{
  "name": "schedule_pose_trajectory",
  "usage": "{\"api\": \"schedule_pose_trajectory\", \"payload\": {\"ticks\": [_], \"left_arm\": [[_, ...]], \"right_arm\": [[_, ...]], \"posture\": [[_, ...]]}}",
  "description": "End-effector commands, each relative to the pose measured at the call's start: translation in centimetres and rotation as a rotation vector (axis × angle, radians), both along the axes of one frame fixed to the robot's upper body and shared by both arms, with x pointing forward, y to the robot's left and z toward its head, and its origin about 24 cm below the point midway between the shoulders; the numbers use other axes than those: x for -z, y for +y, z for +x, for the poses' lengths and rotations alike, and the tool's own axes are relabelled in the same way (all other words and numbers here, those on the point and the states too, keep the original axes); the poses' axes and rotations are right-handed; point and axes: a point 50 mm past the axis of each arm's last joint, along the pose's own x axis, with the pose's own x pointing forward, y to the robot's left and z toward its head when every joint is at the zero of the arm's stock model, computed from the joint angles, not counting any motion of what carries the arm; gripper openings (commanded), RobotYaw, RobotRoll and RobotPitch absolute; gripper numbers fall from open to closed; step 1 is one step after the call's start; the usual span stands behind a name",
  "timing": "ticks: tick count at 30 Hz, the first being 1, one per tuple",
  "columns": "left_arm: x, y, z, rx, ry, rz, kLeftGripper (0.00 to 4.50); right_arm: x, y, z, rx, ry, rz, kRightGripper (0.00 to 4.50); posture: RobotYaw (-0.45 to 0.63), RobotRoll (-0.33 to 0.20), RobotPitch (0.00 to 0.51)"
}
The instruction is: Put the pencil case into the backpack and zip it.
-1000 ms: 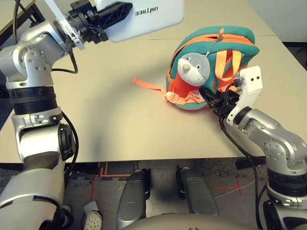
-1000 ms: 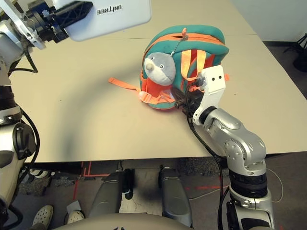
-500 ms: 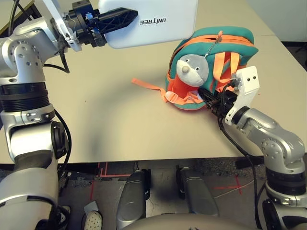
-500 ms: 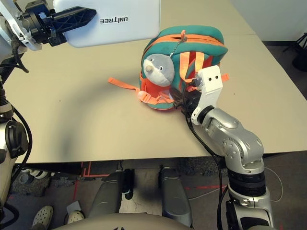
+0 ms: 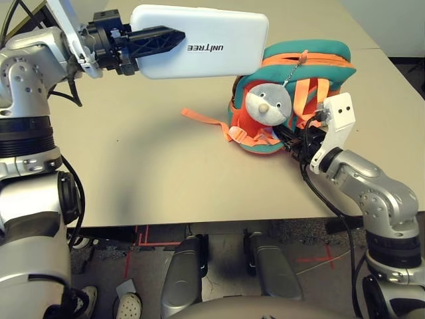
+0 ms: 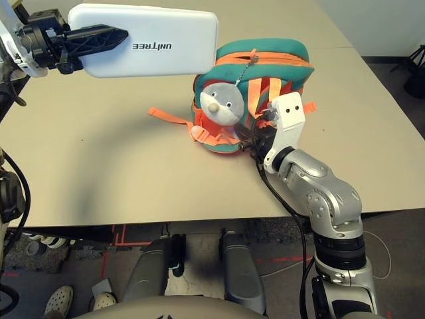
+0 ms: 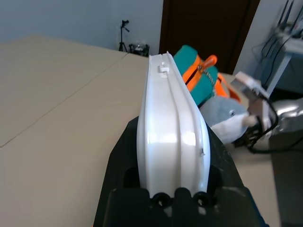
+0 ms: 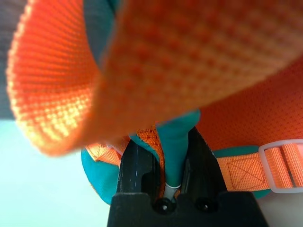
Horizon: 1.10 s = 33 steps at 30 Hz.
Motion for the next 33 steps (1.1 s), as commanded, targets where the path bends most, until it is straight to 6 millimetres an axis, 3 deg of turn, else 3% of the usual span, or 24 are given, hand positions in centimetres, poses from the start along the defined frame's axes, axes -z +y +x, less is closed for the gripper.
{"api": "schedule_pose_trajectory", "payload": {"ticks": [1,12,20,27,33], "left_arm": [[1.0,-0.5,0.8,0.004,-0.012,0.058,1.23],[1.3,-1.7,1.2,0.066,-0.038,0.086,1.23],[2.6,-3.2,1.6,0.125,-0.017,0.124,1.23],[3.5,-5.5,3.5,0.153,-0.003,0.129,1.23],[5.1,-8.7,5.4,0.173,0.032,0.09,1.23]], "right_arm": [[0.7,0.3,0.2,-0.028,0.051,-0.024,0.39],[-3.4,0.2,1.3,-0.108,-0.01,0.035,0.39],[-3.8,0.1,1.6,-0.13,-0.011,0.028,0.39],[-3.9,0.2,1.8,-0.148,-0.013,0.019,0.39],[-3.8,0.5,2.1,-0.16,-0.015,0.011,0.39]], "posture": [[-0.13,0.0,0.191],[-0.15,0.0,0.184],[-0.14,0.0,0.181],[-0.13,0.0,0.177],[-0.12,0.0,0.176]]}}
